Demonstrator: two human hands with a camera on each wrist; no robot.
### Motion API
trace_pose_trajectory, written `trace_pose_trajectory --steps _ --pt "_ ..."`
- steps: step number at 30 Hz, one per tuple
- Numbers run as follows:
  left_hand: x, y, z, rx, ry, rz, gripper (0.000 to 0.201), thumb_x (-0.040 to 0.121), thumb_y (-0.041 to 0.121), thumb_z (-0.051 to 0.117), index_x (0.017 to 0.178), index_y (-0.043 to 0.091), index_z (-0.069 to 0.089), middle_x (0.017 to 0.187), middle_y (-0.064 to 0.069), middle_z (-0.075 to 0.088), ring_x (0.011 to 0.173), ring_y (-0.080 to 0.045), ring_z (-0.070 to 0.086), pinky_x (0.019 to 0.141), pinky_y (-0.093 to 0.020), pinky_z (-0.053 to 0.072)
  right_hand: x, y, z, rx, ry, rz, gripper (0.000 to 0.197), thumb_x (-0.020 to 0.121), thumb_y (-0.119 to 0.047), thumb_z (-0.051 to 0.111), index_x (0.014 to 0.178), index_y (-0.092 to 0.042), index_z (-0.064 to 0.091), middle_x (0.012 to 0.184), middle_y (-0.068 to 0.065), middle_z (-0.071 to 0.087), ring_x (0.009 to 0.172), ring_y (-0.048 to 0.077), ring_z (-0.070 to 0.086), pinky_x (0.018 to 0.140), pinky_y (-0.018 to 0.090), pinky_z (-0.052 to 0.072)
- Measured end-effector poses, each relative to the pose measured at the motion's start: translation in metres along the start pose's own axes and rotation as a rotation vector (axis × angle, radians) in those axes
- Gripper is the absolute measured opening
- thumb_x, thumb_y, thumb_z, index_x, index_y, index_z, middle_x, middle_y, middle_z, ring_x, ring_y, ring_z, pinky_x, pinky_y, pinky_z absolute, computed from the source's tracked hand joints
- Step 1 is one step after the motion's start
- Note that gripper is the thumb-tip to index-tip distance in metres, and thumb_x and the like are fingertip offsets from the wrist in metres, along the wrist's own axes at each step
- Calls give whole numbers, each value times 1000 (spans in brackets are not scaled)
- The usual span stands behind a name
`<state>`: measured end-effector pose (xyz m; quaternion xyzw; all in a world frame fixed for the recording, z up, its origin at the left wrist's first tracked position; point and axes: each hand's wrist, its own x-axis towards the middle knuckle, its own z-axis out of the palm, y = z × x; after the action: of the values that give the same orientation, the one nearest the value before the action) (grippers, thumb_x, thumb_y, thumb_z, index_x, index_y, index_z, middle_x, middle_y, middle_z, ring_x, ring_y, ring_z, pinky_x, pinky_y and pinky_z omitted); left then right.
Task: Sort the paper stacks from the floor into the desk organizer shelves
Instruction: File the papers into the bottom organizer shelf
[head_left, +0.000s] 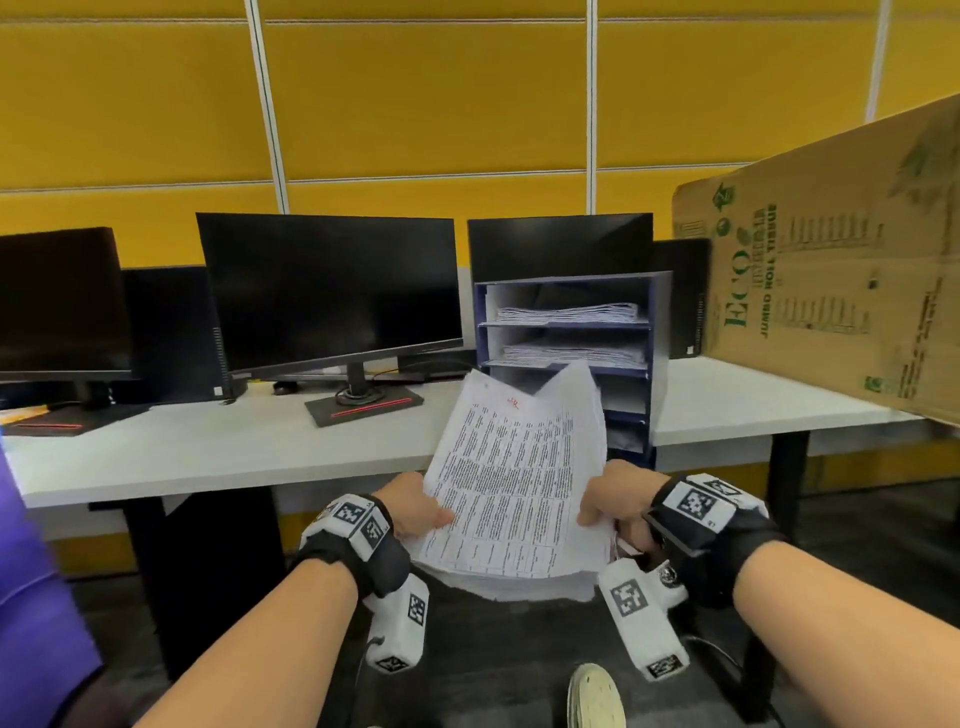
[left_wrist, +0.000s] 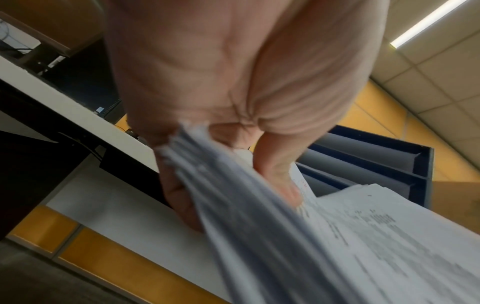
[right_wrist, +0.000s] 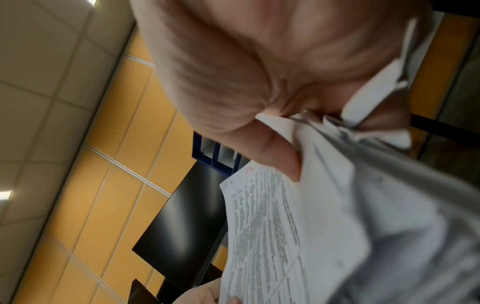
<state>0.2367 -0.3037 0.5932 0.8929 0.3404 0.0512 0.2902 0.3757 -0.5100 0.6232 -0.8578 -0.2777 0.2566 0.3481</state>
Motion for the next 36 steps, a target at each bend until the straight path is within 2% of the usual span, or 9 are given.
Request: trace_pose_trajectory --steps 5,11,15,19,24,27,30,34,36 --pt "-2 16 -17 97 3 12 43 91 33 63 129 15 57 125 -5 63 112 -21 60 99 -33 48 -7 3 -16 146 -56 6 46 84 5 57 127 17 46 134 33 48 126 42 46 104 47 42" --pt "-7 12 -48 -298 59 -19 35 83 19 74 113 2 67 105 -14 72 100 -33 68 93 -47 53 -6 -6 -26 665 -164 35 42 81 16 46 122 9 53 119 28 61 112 43 58 95 57 45" --pt "-17 21 -62 -712 48 -7 24 93 4 57 115 -8 59 98 -22 70 71 -30 70 54 -36 60 -12 -17 -27 906 -276 -38 41 88 9 38 128 5 48 124 25 59 113 42 59 92 50 49" --pt "-20 27 -71 -1034 19 45 36 94 -2 50 130 -3 49 104 -20 70 78 -27 73 58 -33 61 -14 -26 -26 1071 -285 -105 40 86 8 40 124 -2 48 121 22 62 110 40 61 99 49 47" --pt "-17 33 -74 -1270 57 76 49 95 -5 46 141 11 41 126 -21 59 101 -35 65 70 -46 57 -24 -35 -22 1183 -365 -189 25 88 5 33 101 -2 54 126 24 59 119 42 55 102 49 43" --pt "-12 28 -66 -1261 55 21 32 95 -4 45 124 7 51 104 -17 71 98 -34 68 85 -48 51 -23 -32 -18 1187 -340 -167 28 87 6 33 102 -2 55 118 23 63 112 42 59 97 50 46" --pt "-6 20 -55 -1275 36 -52 46 93 -6 46 137 7 44 126 -21 61 114 -40 61 104 -56 41 -22 -26 -12 1148 -291 -148 33 86 8 31 102 -2 58 107 21 68 102 41 63 96 52 46" --pt "-5 14 -45 -1300 17 -112 53 93 -9 44 142 10 39 130 -23 57 117 -44 57 104 -57 41 -15 -19 -4 1090 -263 -110 45 79 5 34 117 -2 58 121 20 64 111 42 60 102 56 41" --pt "-7 11 -44 -1297 11 -134 53 93 -10 43 142 9 40 129 -24 58 113 -43 59 93 -57 50 -14 -19 0 1089 -261 -98 43 79 5 33 113 -2 58 123 22 61 112 44 59 103 59 38"
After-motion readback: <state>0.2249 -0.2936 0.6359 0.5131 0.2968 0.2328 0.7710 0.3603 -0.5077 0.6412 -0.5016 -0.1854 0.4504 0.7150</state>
